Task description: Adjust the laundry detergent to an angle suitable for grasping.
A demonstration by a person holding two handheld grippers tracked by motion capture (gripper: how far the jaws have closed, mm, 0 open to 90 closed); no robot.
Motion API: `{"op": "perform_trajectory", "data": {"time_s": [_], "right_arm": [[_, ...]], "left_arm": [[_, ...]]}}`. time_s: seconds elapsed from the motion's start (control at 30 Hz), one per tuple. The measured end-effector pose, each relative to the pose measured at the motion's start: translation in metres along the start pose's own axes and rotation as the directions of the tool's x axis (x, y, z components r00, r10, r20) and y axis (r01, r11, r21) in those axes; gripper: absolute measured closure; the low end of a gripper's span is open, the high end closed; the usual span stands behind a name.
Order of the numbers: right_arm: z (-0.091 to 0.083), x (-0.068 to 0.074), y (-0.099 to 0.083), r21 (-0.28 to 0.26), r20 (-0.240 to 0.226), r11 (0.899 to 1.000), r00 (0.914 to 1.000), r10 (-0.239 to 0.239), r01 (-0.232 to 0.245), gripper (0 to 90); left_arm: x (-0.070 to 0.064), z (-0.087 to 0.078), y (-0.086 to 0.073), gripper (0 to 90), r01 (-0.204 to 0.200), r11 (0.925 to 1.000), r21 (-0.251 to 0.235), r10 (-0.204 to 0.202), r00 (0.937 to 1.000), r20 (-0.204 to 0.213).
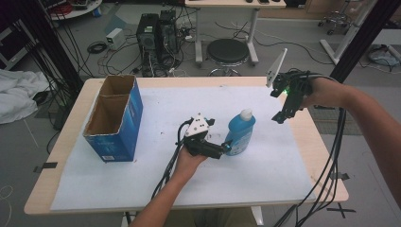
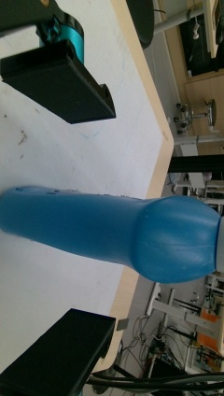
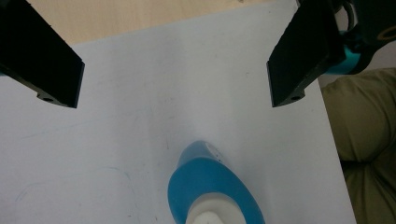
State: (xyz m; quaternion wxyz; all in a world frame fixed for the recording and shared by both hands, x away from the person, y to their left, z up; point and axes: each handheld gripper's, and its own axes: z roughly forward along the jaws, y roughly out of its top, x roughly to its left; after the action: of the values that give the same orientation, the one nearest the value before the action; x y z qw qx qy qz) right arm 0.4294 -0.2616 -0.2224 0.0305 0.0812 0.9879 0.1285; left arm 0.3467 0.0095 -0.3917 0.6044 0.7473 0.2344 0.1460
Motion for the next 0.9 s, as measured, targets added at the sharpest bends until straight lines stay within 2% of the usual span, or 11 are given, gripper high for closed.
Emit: {"op": "perform_trajectory", "data": {"time_s": [0.53,0.9], "right_arm": [[0.002,-0.001,0.002,-0.003,-0.005,1.000,1.0000,-0.003,0.003,3.0],[0.001,-0.001,0.001,-0.002,-0.005,1.000,1.0000,0.002,-0.002,3.0]], "left_arm": [[-0.013,0.031,-0.005,3.1,0.023,0.9997,0.003,-0.023,0.9997,0.006],[-0.013,0.052,-0.006,3.1,0.030,0.9994,0.014,-0.030,0.9995,-0.004]]}}
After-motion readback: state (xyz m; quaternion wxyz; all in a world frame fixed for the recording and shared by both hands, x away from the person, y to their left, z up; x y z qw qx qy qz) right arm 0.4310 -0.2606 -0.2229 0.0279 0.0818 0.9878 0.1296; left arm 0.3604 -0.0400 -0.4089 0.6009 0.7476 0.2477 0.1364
